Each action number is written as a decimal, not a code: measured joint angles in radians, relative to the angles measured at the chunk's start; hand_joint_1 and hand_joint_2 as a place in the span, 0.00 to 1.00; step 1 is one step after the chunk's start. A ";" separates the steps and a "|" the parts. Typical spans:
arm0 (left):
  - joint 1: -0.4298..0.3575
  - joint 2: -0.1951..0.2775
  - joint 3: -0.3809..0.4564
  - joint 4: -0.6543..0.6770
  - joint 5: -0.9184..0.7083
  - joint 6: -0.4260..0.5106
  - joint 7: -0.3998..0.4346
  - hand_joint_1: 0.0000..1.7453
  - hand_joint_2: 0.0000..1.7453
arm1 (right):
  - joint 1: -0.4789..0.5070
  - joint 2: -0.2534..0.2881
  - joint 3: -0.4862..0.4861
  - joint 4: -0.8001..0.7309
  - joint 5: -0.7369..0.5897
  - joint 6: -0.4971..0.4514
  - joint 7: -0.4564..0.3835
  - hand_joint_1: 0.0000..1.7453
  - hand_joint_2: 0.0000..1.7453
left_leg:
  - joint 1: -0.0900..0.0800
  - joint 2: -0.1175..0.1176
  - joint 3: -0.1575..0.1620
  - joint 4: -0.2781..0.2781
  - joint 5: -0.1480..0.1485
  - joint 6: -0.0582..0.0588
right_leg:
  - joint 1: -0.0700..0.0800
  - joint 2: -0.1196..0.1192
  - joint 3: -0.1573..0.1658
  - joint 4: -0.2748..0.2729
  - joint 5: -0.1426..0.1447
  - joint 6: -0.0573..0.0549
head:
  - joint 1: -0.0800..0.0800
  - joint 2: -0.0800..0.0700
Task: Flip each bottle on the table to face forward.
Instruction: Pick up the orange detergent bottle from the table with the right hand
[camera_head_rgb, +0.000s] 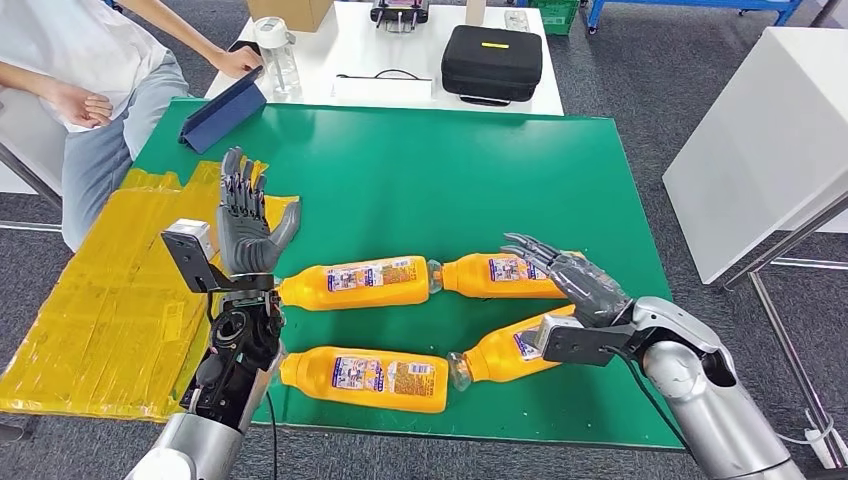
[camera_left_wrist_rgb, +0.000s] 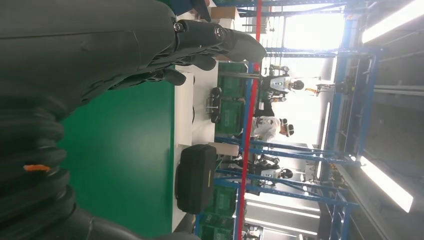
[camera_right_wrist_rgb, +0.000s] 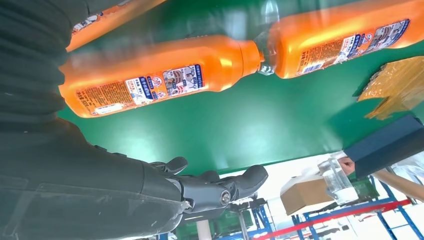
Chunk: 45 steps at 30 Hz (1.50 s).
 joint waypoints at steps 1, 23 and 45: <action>0.000 0.000 0.000 0.000 0.000 0.000 0.000 0.00 1.00 | 0.001 -0.001 -0.001 -0.001 0.000 0.000 0.000 0.00 1.00 | 0.000 0.000 0.000 0.000 0.000 0.000 | 0.000 0.000 0.000 0.000 0.000 0.000 | 0.000 0.000; -0.001 0.011 0.001 0.009 0.036 0.019 -0.009 0.00 1.00 | 0.189 -0.140 0.002 0.036 0.017 0.024 0.173 0.00 1.00 | 0.000 -0.001 0.000 0.000 -0.001 0.000 | 0.000 -0.001 0.000 -0.001 0.000 0.000 | 0.000 0.000; -0.007 0.002 -0.015 0.009 0.040 0.030 0.004 0.00 1.00 | 0.007 -0.068 0.007 0.509 0.135 -0.177 0.180 0.00 1.00 | -0.002 -0.002 0.014 0.000 0.000 0.003 | -0.002 -0.001 0.014 -0.002 -0.001 0.002 | 0.000 0.000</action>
